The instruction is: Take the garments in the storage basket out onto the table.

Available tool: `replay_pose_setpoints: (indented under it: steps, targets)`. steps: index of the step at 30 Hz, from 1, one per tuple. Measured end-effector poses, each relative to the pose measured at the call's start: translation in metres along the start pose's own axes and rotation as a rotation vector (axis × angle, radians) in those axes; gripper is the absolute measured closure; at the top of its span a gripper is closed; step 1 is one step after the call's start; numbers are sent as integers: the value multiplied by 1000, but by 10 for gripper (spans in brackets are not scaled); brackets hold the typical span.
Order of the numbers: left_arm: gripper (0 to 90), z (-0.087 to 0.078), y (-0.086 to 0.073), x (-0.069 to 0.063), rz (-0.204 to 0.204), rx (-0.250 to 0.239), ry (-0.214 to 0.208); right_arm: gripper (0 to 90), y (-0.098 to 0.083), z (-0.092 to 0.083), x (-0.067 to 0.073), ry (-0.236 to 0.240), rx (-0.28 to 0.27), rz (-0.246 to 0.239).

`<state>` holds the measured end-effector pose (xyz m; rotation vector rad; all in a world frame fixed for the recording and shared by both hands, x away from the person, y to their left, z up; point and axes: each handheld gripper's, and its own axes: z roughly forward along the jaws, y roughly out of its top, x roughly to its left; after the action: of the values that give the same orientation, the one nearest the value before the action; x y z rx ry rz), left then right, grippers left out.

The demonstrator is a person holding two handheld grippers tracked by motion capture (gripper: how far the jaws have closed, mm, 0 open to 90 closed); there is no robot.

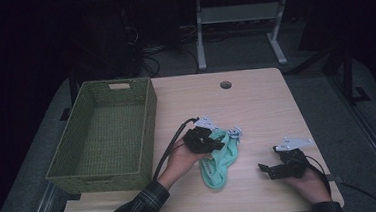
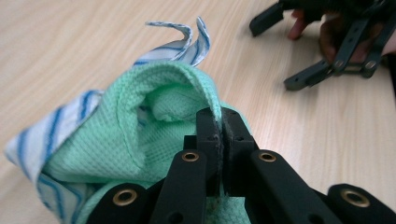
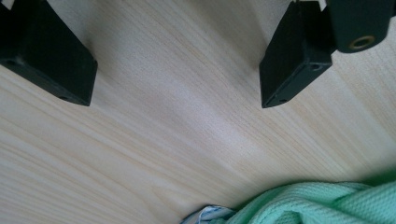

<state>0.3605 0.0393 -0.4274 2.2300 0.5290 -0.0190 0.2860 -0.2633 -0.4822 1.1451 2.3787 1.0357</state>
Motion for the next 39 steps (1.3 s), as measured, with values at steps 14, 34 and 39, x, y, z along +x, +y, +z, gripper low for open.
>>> replay_pose_setpoints:
  steps: [14,34,39]
  targets:
    - [863,29,-16,2,15,82,19,110,0,0,0,2,-1,-3]
    - [712,-34,-10,-13,20,-51,62,110,0,0,0,2,-2,-5]
    - [865,-46,-29,-22,5,-28,93,111,0,0,0,4,-2,-3]
